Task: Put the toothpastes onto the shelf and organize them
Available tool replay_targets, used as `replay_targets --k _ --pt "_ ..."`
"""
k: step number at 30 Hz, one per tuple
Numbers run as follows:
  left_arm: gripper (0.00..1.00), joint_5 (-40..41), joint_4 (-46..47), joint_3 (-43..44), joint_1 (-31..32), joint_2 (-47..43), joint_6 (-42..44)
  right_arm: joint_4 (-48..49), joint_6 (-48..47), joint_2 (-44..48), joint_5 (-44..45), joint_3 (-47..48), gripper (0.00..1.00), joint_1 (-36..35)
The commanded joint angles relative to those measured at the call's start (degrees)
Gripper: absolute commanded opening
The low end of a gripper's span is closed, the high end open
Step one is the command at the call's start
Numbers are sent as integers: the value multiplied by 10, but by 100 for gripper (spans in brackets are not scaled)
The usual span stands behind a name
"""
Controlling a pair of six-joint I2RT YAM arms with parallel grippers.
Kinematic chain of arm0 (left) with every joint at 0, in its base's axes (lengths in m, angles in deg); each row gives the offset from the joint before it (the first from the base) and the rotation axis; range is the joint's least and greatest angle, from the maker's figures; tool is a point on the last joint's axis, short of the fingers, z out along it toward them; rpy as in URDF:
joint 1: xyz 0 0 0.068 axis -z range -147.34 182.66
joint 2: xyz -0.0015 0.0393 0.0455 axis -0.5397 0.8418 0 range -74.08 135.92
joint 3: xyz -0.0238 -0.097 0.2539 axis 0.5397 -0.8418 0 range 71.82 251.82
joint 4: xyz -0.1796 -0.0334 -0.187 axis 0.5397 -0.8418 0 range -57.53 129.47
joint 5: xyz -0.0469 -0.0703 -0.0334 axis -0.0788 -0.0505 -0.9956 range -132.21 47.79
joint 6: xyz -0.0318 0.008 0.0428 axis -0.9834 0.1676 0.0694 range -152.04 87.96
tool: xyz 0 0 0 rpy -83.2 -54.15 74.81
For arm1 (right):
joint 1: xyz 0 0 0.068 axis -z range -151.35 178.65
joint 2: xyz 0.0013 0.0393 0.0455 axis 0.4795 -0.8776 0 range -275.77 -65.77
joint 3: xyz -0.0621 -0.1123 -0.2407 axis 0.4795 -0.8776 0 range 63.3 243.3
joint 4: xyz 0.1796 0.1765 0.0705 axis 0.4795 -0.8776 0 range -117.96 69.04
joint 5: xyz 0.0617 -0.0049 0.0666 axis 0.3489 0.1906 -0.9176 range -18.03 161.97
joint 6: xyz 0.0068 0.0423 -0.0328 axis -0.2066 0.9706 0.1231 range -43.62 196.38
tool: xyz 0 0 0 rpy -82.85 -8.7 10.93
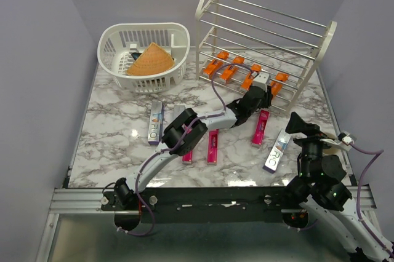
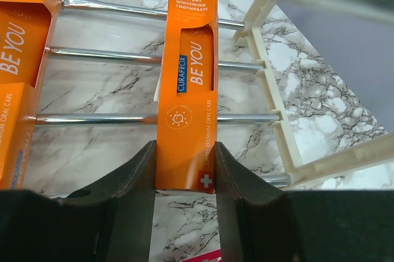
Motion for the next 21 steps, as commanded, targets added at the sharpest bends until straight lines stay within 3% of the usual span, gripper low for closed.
replay_targets --k 1,13,21 --pt "48 0 18 29 2 16 -18 9 -6 29 22 -7 100 0" --pt "67 -17 41 19 2 13 -34 12 -8 19 19 -7 100 0" --pt "82 -21 90 -56 3 -43 -45 11 -10 18 14 -8 100 0"
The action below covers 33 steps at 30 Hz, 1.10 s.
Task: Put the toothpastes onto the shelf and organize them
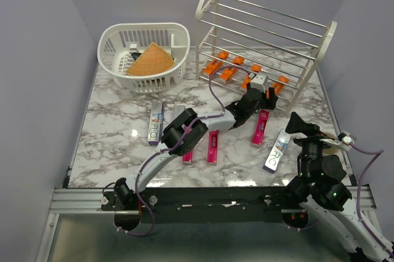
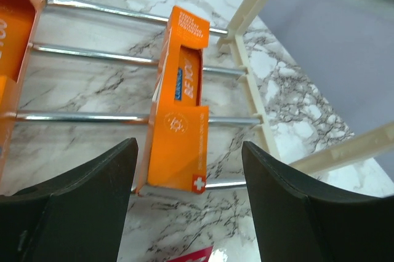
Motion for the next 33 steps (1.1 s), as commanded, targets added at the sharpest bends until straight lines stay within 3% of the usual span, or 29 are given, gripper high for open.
replay_targets --k 1,10,14,20,33 --pt "83 -9 56 -56 3 -56 -8 9 -6 18 13 -7 100 0" --pt "84 -16 90 -132 3 -113 -35 7 -7 17 9 -7 100 0" --pt "77 -28 91 -144 3 -117 -54 6 -6 17 9 -6 100 0" --pt "76 -26 70 -138 3 -109 -65 5 -6 22 9 -7 100 0" --pt "56 -26 41 -152 6 -112 -101 5 -3 24 10 -8 100 0"
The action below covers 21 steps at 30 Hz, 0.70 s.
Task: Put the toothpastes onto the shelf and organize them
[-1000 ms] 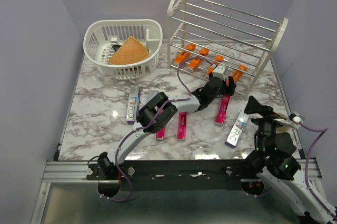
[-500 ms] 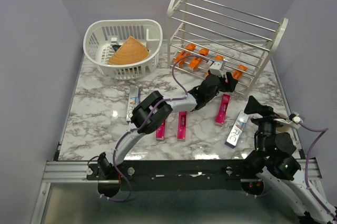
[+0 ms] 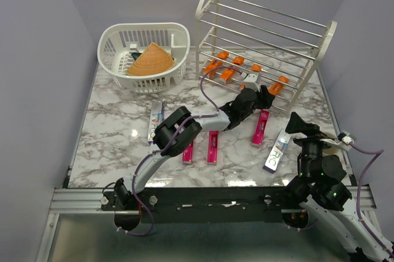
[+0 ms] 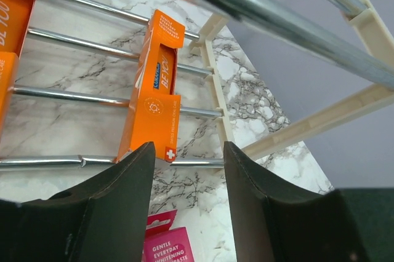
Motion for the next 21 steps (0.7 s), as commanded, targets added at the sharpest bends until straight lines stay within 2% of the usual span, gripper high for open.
replay_targets --k 1,5,10,21 --pt "56 -5 -19 -15 6 -14 -19 4 0 24 11 -8 100 0" --pt "56 9 -19 -33 8 -25 -20 6 0 23 11 -9 100 0" --pt "56 1 -36 -16 8 -14 -20 6 0 20 11 -9 100 0" --pt "56 -25 -62 64 8 40 -7 7 1 19 11 -10 100 0"
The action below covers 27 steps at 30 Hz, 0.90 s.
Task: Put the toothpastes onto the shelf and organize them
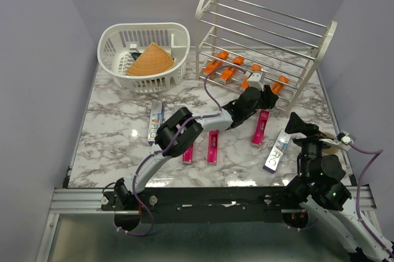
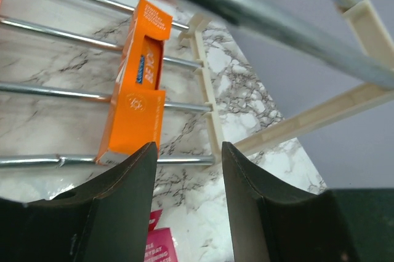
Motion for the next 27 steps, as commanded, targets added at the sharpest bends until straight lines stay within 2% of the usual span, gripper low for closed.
replay_targets --k 1,7,14,27 --pt "56 -14 -24 47 1 35 10 7 0 20 12 -7 100 0" --pt "56 -23 -25 66 1 46 14 8 1 20 11 -8 100 0" --pt "56 -15 24 -8 5 -12 32 9 -1 16 9 -7 100 0" --pt "61 -6 67 -89 5 -69 22 13 -3 14 4 -10 100 0"
